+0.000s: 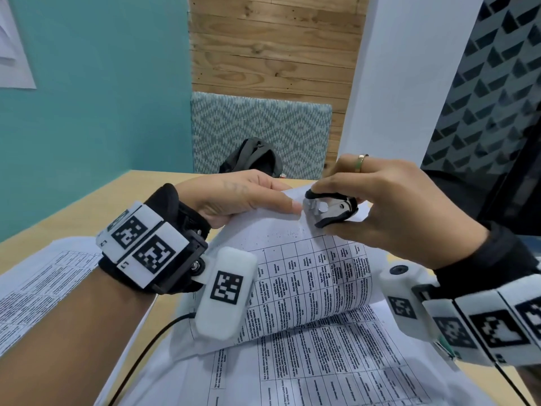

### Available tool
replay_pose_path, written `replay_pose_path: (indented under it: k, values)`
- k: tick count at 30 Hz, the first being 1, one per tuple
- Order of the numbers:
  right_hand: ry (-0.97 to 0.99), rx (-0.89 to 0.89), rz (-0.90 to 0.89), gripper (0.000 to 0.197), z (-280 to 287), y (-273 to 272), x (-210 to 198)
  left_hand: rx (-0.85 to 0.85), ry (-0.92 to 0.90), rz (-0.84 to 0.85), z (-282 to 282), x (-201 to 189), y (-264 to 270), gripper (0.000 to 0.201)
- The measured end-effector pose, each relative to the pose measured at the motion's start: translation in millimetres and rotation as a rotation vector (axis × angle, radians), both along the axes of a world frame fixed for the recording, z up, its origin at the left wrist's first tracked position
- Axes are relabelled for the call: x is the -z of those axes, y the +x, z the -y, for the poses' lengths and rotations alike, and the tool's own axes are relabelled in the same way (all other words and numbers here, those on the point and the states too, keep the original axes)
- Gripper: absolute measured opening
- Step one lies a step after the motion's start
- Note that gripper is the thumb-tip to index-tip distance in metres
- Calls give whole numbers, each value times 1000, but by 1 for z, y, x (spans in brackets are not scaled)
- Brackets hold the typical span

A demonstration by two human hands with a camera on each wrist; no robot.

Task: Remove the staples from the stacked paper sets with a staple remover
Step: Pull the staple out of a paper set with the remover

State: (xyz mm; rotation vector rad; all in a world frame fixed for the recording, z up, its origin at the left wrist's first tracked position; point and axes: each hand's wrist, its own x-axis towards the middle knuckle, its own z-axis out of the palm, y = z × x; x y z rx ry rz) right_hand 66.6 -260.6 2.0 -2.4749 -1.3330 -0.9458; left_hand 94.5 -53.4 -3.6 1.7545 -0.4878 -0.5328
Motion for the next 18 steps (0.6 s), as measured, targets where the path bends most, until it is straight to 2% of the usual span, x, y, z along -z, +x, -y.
replay_pose_path:
  k: [4,8,15,18]
  values:
    - [-6,-10,31,25,-1,0,1,-29,14,38,3,-3,-4,39]
    - [-7,-30,52,26,-1,0,1,-25,-17,19,6,-5,-7,21]
    - [-33,-25,100,23,-2,1,3,-42,-65,-8,9,-5,-8,16]
    - [-23,-33,110,19,-2,2,4,-29,-60,-6,9,-4,-8,20]
